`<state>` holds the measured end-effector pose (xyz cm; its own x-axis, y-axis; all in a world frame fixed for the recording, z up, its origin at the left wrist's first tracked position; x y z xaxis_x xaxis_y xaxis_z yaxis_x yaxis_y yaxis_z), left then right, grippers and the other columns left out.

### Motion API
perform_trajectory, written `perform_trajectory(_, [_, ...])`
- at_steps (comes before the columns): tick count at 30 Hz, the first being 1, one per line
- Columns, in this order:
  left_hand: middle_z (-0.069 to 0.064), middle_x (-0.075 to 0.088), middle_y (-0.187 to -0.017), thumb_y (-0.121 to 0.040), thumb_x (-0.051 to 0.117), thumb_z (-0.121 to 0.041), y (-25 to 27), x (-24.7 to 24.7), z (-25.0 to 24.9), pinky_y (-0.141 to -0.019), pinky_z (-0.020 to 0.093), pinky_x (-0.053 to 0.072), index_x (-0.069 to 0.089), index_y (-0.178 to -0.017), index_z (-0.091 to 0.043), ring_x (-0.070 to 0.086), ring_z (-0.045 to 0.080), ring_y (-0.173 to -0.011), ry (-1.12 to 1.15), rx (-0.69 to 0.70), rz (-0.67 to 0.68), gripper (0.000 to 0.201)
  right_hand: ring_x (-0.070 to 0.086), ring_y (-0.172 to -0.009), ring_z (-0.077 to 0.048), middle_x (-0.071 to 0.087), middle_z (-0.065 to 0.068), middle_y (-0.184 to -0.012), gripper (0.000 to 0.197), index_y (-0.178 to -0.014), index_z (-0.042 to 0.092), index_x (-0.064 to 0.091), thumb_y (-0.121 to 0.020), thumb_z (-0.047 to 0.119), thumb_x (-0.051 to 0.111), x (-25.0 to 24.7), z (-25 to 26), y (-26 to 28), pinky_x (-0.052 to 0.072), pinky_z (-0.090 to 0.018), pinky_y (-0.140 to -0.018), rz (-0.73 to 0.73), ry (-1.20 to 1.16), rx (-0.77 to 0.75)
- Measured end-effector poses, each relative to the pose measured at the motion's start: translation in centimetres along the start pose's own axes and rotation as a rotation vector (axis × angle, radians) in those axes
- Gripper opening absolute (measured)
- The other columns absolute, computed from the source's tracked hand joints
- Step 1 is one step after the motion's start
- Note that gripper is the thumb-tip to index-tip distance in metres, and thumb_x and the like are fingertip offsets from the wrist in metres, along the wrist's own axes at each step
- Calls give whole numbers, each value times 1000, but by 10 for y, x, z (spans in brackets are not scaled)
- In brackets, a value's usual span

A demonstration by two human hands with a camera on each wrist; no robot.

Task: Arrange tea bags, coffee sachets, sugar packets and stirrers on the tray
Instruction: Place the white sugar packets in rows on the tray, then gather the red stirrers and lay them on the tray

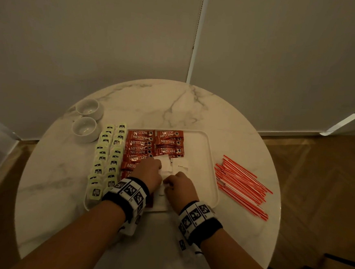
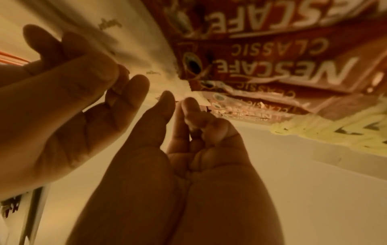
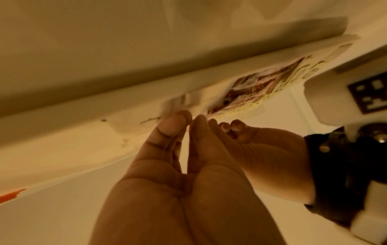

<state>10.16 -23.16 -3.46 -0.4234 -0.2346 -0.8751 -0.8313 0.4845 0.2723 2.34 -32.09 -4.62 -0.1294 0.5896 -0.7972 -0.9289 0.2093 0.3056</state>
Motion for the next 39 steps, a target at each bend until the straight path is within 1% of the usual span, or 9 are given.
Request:
perform_trajectory(4, [4, 50, -122, -90, 49, -16, -5, -9, 4, -98, 31, 37, 56, -121, -15, 41, 21, -115, -55, 33, -120, 31, 55, -100, -21, 49, -4, -118, 30, -122, 16, 60, -94, 15, 50, -7, -8, -2, 44, -24, -88, -80, -30, 5])
perform_trajectory(8, [6, 46, -122, -89, 47, -20, -13, -7, 10, -96, 37, 42, 62, -114, -14, 37, 25, -115, -206, -13, -92, 30, 48, -107, -20, 44, -3, -122, 39, -132, 17, 51, -93, 13, 49, -17, -16, -6, 45, -30, -95, -144, 40, 38])
perform_trajectory(11, [7, 45, -120, -88, 47, -21, -16, -7, 12, -93, 37, 44, 63, -110, -13, 37, 26, -113, -224, -29, -100, 29, 42, -116, -23, 40, -8, -130, 47, -139, 13, 39, -93, 11, 47, -24, -28, -11, 39, -31, -100, -160, 14, 149])
perform_trajectory(14, [7, 45, -120, -88, 47, -22, -17, -7, 14, -92, 36, 42, 62, -109, -14, 37, 26, -114, -217, -53, -120, 28, 40, -120, -26, 39, -11, -134, 49, -141, 8, 35, -92, 10, 45, -25, -35, -13, 35, -32, -103, -130, -24, 223])
perform_trajectory(23, [6, 43, -120, -89, 46, -20, -19, -3, 16, -93, 35, 39, 59, -117, -17, 35, 26, -115, -169, -55, -111, 31, 43, -121, -25, 40, -10, -134, 45, -138, 7, 41, -93, 10, 46, -20, -32, -20, 38, -31, -102, -104, -59, 187])
perform_trajectory(29, [5, 47, -121, -89, 46, -19, -11, -5, 14, -98, 34, 38, 52, -120, -16, 38, 23, -114, -80, -17, -202, 32, 44, -121, -24, 41, -7, -136, 48, -139, 10, 41, -91, 7, 45, -21, -35, -17, 38, -32, -104, -120, -103, 180])
perform_trajectory(32, [3, 48, -118, -88, 48, -17, -2, -8, 10, -96, 34, 39, 51, -116, -16, 40, 22, -111, -11, 16, -237, 29, 46, -121, -21, 43, -3, -136, 48, -138, 14, 43, -90, 6, 47, -33, -42, -15, 40, -31, -103, -181, -162, 174])
perform_trajectory(35, [-1, 49, -111, -86, 52, -16, 9, -16, 14, -92, 28, 37, 54, -107, -17, 41, 18, -105, 58, 55, -282, 21, 49, -119, -20, 47, -2, -133, 44, -132, 18, 50, -90, 9, 53, -58, -67, -6, 43, -37, -104, -284, -195, 194])
perform_trajectory(39, [-7, 50, -99, -88, 52, -12, 31, -25, 22, -85, 25, 43, 54, -95, -20, 46, 12, -91, 200, 70, -262, 10, 47, -117, -26, 55, -7, -125, 37, -124, 17, 58, -87, 16, 60, -98, -110, 15, 37, -39, -103, -403, -51, 240])
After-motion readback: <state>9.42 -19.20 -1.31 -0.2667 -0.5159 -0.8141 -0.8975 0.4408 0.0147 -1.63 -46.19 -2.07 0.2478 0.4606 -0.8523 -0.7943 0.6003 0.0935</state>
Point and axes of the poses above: each hand's wrist, its own y-axis away from the middle knuckle, its own x-axis out of the palm, z = x × y, the point moved 6 cm from there along -y, towards the middle knuckle
